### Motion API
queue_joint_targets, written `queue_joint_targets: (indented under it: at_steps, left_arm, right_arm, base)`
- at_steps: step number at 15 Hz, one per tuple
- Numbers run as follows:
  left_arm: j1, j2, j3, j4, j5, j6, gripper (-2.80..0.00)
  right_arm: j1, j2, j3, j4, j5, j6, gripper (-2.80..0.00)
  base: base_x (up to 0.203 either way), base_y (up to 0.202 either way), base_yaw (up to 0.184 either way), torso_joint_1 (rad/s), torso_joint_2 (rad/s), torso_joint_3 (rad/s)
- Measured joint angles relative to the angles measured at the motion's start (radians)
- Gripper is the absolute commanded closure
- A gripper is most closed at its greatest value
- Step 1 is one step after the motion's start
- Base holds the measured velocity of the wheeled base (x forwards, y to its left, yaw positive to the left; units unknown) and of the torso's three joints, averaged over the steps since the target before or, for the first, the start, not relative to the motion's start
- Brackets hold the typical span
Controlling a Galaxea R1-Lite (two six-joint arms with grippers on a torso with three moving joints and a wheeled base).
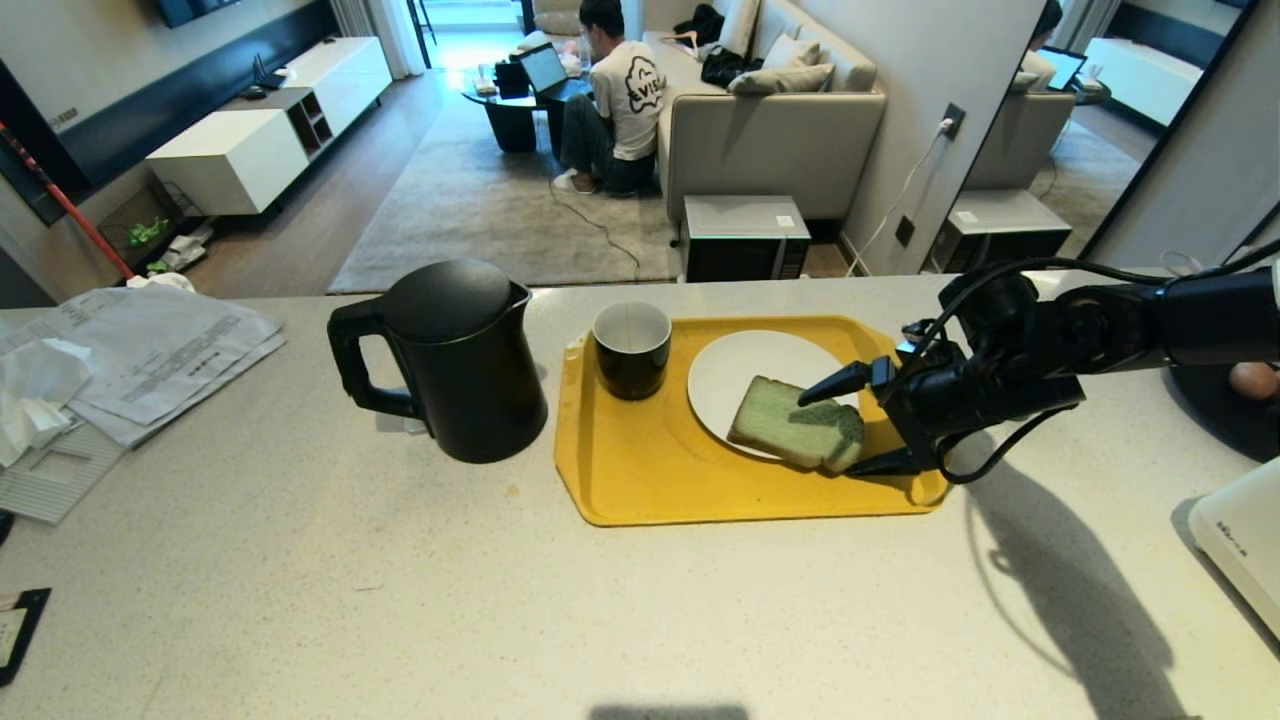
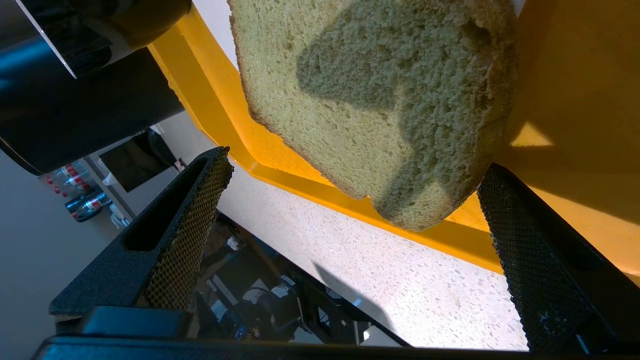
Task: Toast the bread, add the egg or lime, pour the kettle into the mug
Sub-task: Pick up the bread slice
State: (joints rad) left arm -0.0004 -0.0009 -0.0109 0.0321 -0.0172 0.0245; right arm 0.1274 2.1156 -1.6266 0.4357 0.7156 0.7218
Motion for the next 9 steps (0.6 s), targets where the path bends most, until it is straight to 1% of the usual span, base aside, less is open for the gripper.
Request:
queue_joint_targets:
  at_steps: [4,7,9]
  left_arm:
    - [0.000,0.000,0.000,0.000,0.001,0.000,0.00]
    - [0.000,0.000,0.000,0.000,0.000,0.000,0.00]
    - [0.000,0.000,0.000,0.000,0.000,0.000,0.00]
  right_arm:
    - [0.000,0.009,-0.001,0.000,0.007,0.007,-2.80]
    - [-0.001,0.023,-0.027,0.000,0.028,0.018,-2.80]
    - [0.000,0.032,-0.052,-0.001,0.039,0.056,-2.80]
  base:
    - [0.000,0.000,0.000,0.000,0.00,0.000]
    - [0.000,0.000,0.000,0.000,0.00,0.000]
    - [0.000,0.000,0.000,0.000,0.00,0.000]
